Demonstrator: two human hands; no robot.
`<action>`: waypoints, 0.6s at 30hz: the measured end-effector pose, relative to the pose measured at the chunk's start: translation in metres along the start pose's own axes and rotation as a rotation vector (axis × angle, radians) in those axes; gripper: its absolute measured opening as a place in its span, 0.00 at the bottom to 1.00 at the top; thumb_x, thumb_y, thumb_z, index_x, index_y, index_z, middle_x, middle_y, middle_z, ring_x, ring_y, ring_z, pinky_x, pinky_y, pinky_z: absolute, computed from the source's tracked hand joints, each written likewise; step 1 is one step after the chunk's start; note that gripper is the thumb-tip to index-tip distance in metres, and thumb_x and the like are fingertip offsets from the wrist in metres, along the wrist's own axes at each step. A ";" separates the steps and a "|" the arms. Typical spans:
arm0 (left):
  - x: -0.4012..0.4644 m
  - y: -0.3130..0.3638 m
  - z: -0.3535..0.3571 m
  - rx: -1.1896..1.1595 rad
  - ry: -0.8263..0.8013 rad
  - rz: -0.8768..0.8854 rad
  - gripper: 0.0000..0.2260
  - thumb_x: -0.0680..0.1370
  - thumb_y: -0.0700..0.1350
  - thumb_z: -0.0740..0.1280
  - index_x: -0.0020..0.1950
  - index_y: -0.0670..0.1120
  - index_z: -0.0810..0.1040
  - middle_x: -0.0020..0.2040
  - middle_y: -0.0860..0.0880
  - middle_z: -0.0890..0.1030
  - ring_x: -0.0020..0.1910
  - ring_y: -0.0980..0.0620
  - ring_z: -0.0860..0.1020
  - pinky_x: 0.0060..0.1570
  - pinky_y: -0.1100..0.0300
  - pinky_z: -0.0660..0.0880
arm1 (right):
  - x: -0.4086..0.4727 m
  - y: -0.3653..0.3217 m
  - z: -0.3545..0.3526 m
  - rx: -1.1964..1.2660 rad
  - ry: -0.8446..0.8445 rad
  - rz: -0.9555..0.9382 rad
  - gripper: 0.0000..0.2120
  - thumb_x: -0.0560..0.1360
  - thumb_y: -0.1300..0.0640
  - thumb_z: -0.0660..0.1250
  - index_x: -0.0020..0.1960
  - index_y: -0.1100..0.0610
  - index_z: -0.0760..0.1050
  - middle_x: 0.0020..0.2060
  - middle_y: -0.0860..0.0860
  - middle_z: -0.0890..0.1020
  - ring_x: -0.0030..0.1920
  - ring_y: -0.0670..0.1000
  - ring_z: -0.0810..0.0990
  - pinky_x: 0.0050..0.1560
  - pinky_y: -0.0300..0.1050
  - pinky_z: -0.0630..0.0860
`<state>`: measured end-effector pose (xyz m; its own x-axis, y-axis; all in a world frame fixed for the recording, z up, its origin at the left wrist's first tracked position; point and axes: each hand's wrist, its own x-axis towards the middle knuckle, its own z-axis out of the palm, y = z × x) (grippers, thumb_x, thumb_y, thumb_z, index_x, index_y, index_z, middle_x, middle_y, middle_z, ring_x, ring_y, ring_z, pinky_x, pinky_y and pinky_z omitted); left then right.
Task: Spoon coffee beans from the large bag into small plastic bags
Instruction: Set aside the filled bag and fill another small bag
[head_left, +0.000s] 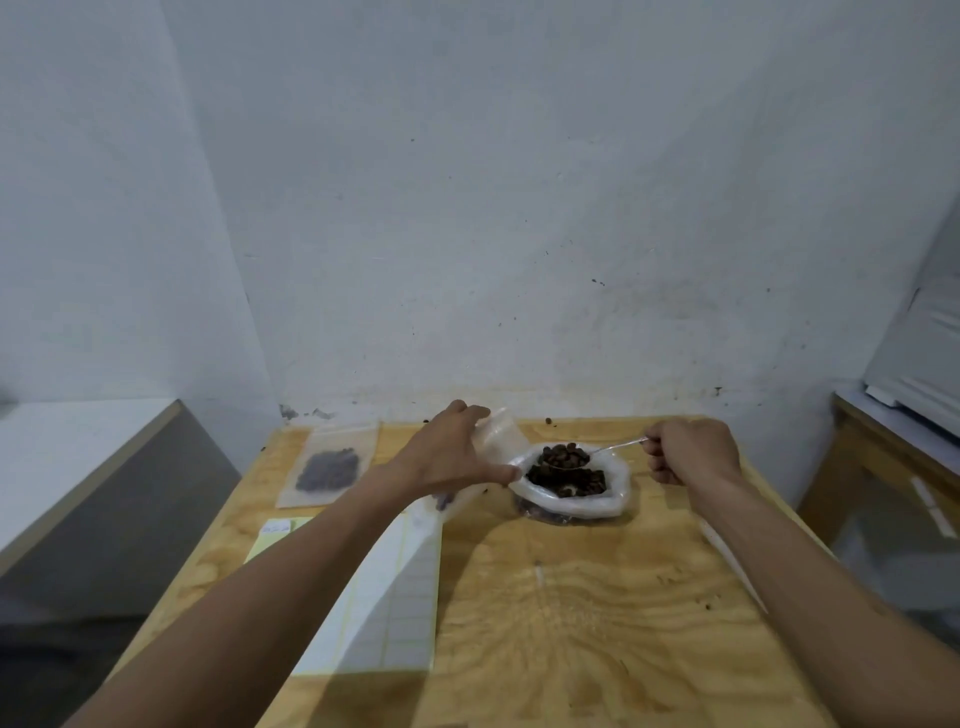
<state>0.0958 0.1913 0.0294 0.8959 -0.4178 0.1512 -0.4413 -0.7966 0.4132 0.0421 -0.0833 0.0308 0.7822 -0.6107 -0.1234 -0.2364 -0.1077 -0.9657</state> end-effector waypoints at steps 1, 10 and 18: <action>0.000 0.000 -0.001 -0.021 -0.001 -0.004 0.42 0.69 0.64 0.75 0.76 0.45 0.67 0.65 0.48 0.73 0.60 0.48 0.74 0.58 0.54 0.74 | 0.001 -0.005 -0.002 0.010 -0.001 -0.007 0.07 0.75 0.64 0.68 0.39 0.64 0.81 0.28 0.55 0.80 0.25 0.53 0.75 0.29 0.45 0.77; 0.000 0.007 -0.003 -0.113 -0.005 -0.006 0.42 0.69 0.63 0.76 0.76 0.45 0.67 0.66 0.48 0.74 0.63 0.50 0.74 0.61 0.56 0.73 | -0.018 -0.050 0.008 0.015 -0.064 -0.174 0.07 0.76 0.61 0.69 0.41 0.63 0.82 0.33 0.54 0.83 0.25 0.49 0.76 0.26 0.41 0.77; 0.000 0.010 -0.007 -0.066 0.003 0.002 0.38 0.70 0.64 0.76 0.73 0.45 0.71 0.60 0.48 0.75 0.55 0.50 0.74 0.55 0.55 0.73 | -0.037 -0.070 0.025 -0.257 -0.031 -0.589 0.16 0.78 0.51 0.67 0.36 0.60 0.81 0.30 0.54 0.84 0.29 0.55 0.83 0.39 0.54 0.83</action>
<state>0.0922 0.1862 0.0396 0.8951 -0.4182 0.1549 -0.4389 -0.7650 0.4713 0.0438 -0.0336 0.0969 0.8384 -0.3694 0.4008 0.1104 -0.6050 -0.7886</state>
